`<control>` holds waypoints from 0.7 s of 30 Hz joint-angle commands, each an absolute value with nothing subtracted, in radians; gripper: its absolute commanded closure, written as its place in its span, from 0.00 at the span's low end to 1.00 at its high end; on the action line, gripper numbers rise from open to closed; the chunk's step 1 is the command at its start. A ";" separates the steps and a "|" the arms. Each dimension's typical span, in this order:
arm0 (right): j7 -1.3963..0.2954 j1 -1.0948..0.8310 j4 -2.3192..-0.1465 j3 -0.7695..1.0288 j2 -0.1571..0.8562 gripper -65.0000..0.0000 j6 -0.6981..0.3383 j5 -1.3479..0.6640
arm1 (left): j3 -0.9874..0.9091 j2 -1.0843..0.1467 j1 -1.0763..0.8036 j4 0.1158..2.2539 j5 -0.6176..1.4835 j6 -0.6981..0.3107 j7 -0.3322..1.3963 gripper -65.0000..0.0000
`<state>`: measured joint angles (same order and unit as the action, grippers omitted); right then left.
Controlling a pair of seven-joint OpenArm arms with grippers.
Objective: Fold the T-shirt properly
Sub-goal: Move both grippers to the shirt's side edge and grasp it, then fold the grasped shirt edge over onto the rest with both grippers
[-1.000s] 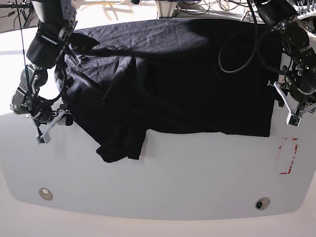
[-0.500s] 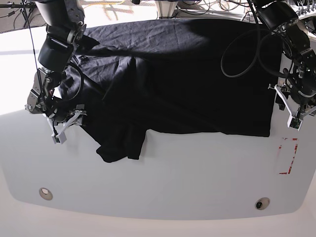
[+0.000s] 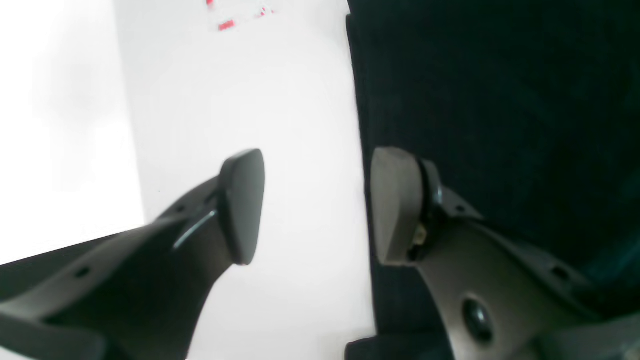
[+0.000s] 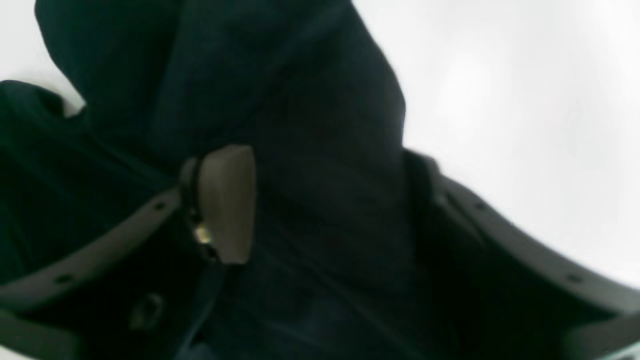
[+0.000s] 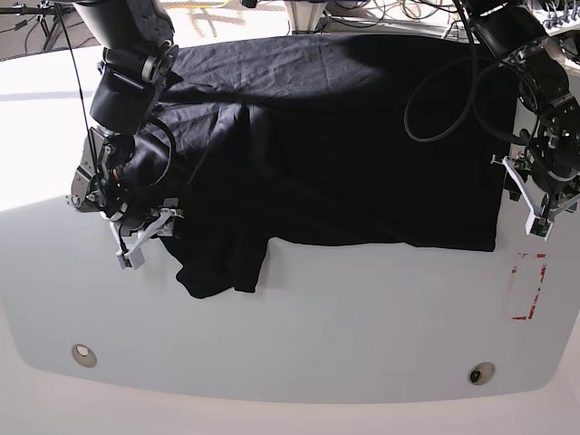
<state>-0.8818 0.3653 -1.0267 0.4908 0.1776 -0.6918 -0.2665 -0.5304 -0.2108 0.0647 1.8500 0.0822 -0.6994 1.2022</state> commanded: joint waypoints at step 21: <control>-0.868 0.377 -1.033 0.489 0.191 0.96 -0.698 -0.260 | -0.527 -0.282 0.455 1.122 0.093 -0.529 1.026 0.14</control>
